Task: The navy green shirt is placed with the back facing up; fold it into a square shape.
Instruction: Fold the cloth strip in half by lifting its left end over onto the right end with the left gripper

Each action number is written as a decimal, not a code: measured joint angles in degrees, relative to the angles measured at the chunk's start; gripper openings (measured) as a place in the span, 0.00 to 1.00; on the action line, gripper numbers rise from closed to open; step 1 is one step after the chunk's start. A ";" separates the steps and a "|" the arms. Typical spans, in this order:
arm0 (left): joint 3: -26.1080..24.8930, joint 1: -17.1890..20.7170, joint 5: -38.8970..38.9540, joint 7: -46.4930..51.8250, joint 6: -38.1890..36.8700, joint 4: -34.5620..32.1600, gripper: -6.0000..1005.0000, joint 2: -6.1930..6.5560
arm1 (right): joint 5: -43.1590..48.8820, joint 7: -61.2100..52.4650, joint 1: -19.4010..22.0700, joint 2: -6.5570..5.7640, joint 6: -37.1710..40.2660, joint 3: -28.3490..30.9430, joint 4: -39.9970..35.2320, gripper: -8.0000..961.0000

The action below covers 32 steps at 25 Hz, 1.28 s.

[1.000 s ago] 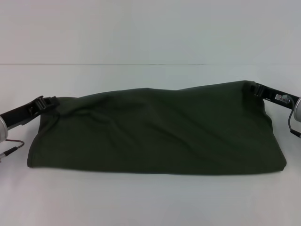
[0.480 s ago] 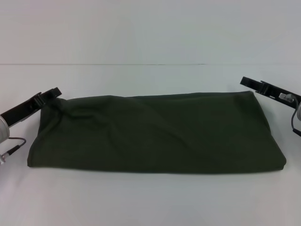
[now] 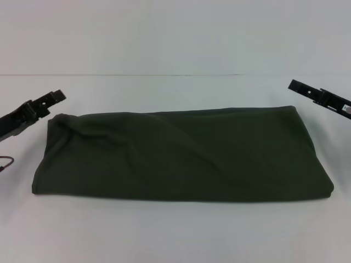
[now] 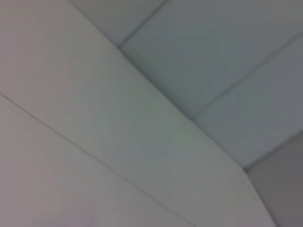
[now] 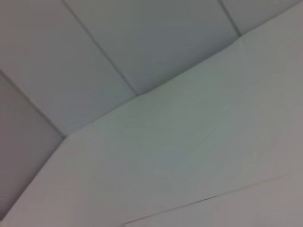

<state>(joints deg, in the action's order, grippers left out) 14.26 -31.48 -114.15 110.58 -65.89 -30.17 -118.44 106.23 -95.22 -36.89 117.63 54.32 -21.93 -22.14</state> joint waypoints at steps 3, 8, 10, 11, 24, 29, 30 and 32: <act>4.12 0.52 -0.79 4.42 -6.76 0.64 0.78 3.01 | 0.01 0.06 0.81 -1.18 5.88 -2.21 -0.57 0.91; 10.31 1.50 -0.97 6.98 -14.89 -0.03 0.84 5.20 | 0.04 1.25 2.40 -1.97 14.83 -6.87 -2.97 0.93; 12.15 1.80 -0.99 5.57 -16.02 -0.79 0.85 5.29 | 0.04 3.49 3.02 -1.97 16.87 -9.10 -3.77 0.93; 13.04 1.91 -1.00 4.78 -16.24 -1.08 0.86 5.29 | 0.04 4.24 3.21 -1.95 17.20 -10.01 -3.92 0.93; 22.76 -0.50 -1.57 2.00 2.11 -0.98 0.86 1.47 | 0.03 6.74 3.55 -0.36 16.47 -13.22 -4.06 0.93; 23.24 -1.06 -1.59 1.19 8.81 -0.88 0.86 0.32 | 0.03 6.81 3.62 -0.31 16.07 -15.01 -3.91 0.93; 23.24 -1.26 -1.59 1.00 10.65 -0.86 0.86 0.07 | 0.03 6.81 3.62 -0.28 16.01 -15.30 -3.90 0.93; 23.25 -1.49 -1.44 0.73 13.75 -0.82 0.86 -0.51 | 0.03 6.82 3.62 -0.13 15.94 -15.74 -3.88 0.93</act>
<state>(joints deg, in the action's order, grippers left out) 37.51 -32.98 -115.60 111.31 -52.14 -30.99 -118.95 106.26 -88.40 -33.28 117.50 70.26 -37.66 -26.02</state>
